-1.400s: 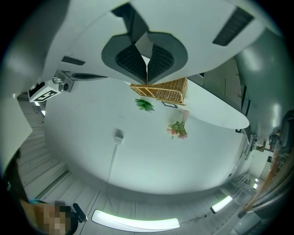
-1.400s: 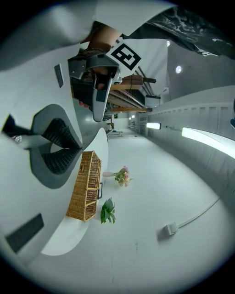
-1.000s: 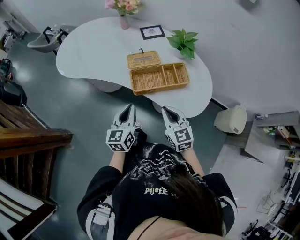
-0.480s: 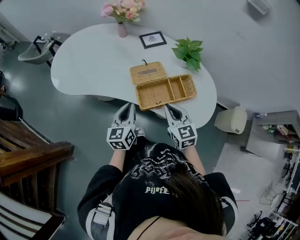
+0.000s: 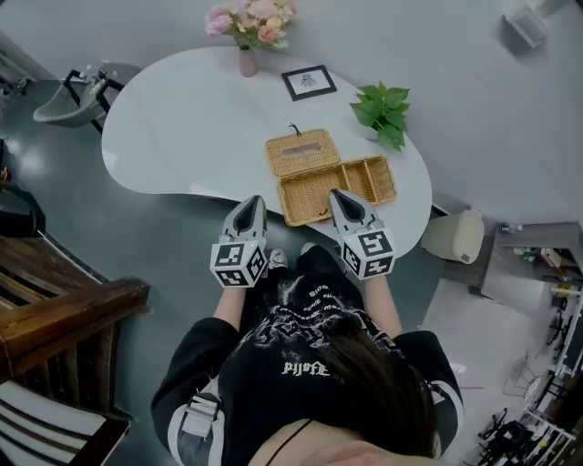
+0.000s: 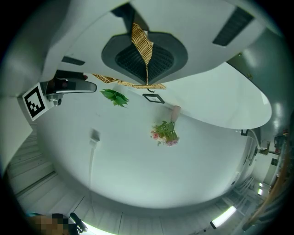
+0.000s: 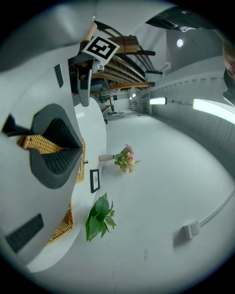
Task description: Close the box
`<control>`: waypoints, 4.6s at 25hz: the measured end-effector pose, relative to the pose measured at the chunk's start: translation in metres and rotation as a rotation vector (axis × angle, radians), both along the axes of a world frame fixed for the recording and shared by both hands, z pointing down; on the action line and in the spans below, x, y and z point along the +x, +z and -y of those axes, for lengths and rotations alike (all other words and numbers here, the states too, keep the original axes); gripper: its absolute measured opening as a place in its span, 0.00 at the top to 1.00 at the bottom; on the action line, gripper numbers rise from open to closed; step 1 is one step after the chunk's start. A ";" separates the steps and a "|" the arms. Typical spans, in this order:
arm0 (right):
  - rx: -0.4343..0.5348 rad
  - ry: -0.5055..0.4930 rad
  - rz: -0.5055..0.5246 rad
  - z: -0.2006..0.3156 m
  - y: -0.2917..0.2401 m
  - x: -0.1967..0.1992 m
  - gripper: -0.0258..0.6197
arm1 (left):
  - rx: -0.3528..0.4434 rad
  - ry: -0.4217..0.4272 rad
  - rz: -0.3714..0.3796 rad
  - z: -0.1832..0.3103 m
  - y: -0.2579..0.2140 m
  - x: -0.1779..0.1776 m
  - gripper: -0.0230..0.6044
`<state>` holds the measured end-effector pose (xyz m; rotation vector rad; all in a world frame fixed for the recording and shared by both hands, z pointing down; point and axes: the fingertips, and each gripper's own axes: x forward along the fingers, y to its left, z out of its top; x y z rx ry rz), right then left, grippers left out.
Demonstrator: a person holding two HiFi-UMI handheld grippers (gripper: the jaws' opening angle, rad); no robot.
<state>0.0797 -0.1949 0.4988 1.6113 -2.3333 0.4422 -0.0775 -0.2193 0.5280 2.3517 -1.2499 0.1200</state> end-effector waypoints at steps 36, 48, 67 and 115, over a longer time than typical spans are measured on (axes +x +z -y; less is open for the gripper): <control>-0.209 -0.106 0.078 0.158 -0.022 0.031 0.81 | 0.016 -0.056 0.063 0.043 -0.016 0.033 0.92; -0.407 -0.209 0.006 0.213 0.016 0.003 0.80 | -0.019 -0.103 0.089 0.048 -0.008 0.014 0.92; -0.738 -0.265 0.006 0.258 0.099 -0.023 0.79 | -0.054 -0.218 0.072 0.060 0.000 -0.016 0.92; -0.713 -0.353 -0.063 0.250 0.061 -0.025 0.89 | -0.010 -0.267 0.062 0.031 -0.011 -0.033 0.92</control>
